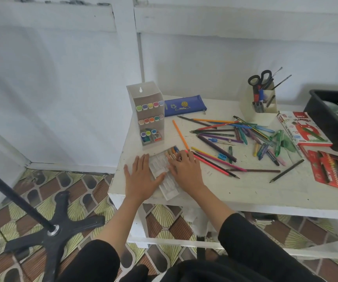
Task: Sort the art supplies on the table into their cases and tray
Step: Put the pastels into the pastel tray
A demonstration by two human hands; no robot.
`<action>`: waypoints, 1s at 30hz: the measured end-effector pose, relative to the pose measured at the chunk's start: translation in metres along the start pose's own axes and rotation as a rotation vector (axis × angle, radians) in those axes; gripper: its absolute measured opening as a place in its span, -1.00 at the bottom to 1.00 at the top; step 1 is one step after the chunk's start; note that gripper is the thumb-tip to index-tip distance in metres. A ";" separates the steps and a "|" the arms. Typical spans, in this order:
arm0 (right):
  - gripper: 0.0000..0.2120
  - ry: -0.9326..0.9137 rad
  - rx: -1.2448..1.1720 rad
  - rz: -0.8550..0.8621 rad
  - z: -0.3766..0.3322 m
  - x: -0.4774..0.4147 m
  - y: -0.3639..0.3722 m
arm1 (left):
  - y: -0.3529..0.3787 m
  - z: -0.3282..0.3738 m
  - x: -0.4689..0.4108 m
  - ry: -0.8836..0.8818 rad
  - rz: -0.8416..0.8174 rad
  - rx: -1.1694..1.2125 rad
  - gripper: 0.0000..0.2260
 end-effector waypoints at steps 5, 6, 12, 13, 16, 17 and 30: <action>-0.61 0.012 0.019 -0.147 0.006 0.008 0.010 | 0.001 -0.001 0.001 -0.003 -0.021 0.000 -0.05; -0.56 0.024 0.013 -0.184 0.007 0.010 0.012 | 0.002 -0.001 0.000 -0.003 -0.023 0.000 -0.05; -0.38 0.029 0.005 -0.341 0.009 0.012 0.020 | 0.002 0.000 0.000 -0.014 -0.033 -0.010 -0.02; -0.34 0.009 -0.008 -0.363 0.011 0.011 0.018 | 0.001 0.001 0.000 -0.022 -0.033 -0.016 -0.02; -0.47 -0.102 -0.127 -0.283 0.018 0.007 -0.001 | 0.002 0.003 0.000 -0.062 -0.048 -0.005 -0.04; -0.57 -0.099 -0.191 -0.225 0.027 0.003 -0.011 | 0.003 0.005 0.002 -0.082 -0.053 0.006 -0.06; -0.60 0.050 -0.067 -0.191 0.199 -0.022 -0.076 | 0.008 0.021 0.007 -0.274 -0.083 0.030 -0.20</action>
Point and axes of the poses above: each hand's wrist, its own x-axis away from the middle knuckle, its own y-axis out of the palm, z = x × y, the point moved 8 cm from there along -x, towards the middle knuckle, and after that the axes turned 9 degrees about -x, right-handed, at the moved point
